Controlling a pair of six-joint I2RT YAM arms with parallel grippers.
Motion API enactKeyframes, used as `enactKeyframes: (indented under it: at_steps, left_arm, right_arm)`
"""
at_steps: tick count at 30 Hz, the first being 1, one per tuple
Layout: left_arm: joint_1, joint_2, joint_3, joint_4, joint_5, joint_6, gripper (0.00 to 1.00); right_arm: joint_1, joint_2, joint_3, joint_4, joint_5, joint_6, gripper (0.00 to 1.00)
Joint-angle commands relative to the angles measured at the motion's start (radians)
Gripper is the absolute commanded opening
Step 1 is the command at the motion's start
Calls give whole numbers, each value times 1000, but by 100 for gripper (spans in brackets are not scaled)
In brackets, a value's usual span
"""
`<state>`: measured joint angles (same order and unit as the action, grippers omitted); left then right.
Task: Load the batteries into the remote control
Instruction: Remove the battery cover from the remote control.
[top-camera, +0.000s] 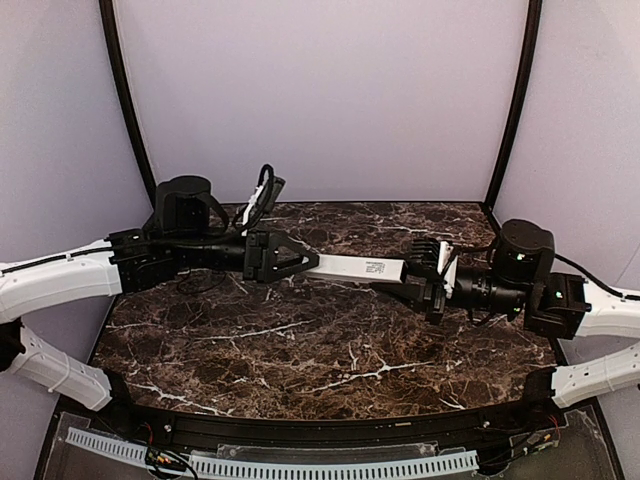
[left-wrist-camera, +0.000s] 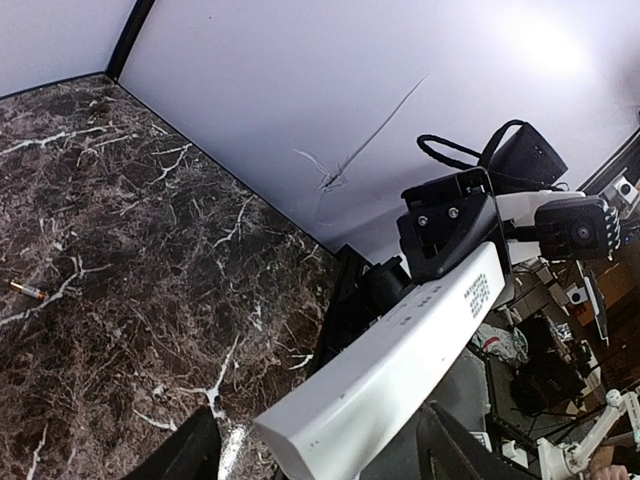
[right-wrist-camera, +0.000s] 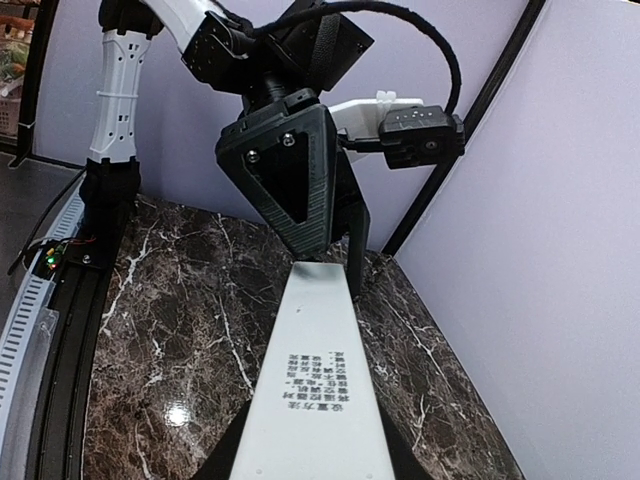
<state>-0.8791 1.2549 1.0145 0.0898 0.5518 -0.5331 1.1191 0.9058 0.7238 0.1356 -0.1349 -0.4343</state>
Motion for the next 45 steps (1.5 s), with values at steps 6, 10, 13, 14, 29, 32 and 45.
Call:
enactKeyframes:
  at_steps: [6, 10, 13, 14, 29, 32, 45]
  left_arm:
    - [2, 28, 26, 69, 51, -60, 53]
    - [2, 38, 22, 101, 79, -82, 39]
    - [3, 43, 17, 141, 113, -103, 31]
    - [2, 44, 18, 145, 128, -107, 30]
    - [2, 47, 14, 165, 187, -152, 63]
    - [2, 48, 15, 191, 206, -161, 52]
    - [7, 43, -1, 258, 226, -196, 30]
  right_arm:
    - [4, 6, 31, 77, 3, -12, 0]
    - [3, -6, 23, 84, 7, -18, 0]
    - [3, -19, 13, 96, 9, -20, 0]
    - [4, -23, 10, 99, 8, -21, 0]
    - [3, -51, 5, 102, -4, -37, 0]
    - [4, -44, 5, 104, -17, -38, 0]
    - [4, -56, 3, 109, -35, -38, 0]
